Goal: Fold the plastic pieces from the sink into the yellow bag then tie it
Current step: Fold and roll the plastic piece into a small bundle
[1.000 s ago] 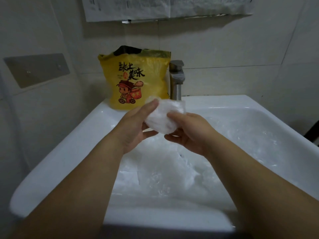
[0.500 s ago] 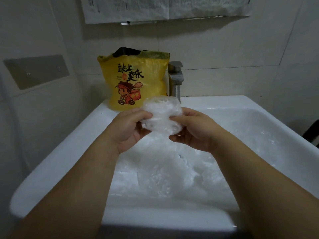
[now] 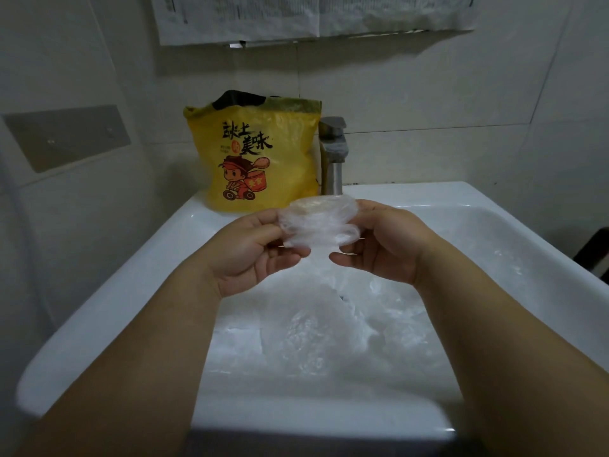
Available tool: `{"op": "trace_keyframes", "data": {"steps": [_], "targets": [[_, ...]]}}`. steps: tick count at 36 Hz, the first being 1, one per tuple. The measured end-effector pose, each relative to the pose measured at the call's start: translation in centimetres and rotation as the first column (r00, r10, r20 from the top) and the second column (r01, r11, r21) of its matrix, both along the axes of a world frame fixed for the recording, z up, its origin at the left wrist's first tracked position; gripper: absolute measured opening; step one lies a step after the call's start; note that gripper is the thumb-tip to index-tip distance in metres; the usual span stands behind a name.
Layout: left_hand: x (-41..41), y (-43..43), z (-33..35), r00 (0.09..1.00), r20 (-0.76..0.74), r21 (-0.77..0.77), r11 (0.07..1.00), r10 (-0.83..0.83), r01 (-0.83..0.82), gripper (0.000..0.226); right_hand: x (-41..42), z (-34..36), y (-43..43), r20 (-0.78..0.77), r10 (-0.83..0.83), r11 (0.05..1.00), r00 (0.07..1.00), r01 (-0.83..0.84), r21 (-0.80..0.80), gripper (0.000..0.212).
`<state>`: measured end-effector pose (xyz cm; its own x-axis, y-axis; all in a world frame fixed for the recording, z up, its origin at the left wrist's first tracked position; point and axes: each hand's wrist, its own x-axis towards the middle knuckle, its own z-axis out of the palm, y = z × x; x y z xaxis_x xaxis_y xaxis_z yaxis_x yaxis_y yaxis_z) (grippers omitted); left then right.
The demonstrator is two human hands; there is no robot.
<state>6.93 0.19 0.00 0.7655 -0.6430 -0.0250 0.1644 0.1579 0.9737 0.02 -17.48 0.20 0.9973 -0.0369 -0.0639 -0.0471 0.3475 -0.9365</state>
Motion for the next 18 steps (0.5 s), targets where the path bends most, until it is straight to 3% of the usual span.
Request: {"op": "trace_keyframes", "data": {"steps": [5,11,15,18], "targets": [[0.0,-0.2,0.0,0.996,0.034,-0.022,0.997,0.078,-0.077,0.022,-0.2,0.1,0.2,-0.001,-0.044,0.999,0.999,0.044,0.004,0.031],[0.2,-0.7,-0.7,0.968,0.189,0.062,0.981,0.168,-0.182,0.036,-0.4,0.6,0.5,0.005,-0.025,0.995,1.0,0.024,0.097,0.024],[0.2,-0.7,-0.9,0.94,0.296,0.106,0.973,0.167,-0.206,0.042,-0.3,0.2,0.9,-0.096,-0.01,0.999,0.995,0.006,-0.049,0.029],[0.2,-0.6,-0.9,0.935,0.314,0.112,0.972,0.162,-0.206,0.042,-0.3,0.0,1.3,-0.082,-0.058,0.994,0.995,0.05,-0.094,0.019]]}}
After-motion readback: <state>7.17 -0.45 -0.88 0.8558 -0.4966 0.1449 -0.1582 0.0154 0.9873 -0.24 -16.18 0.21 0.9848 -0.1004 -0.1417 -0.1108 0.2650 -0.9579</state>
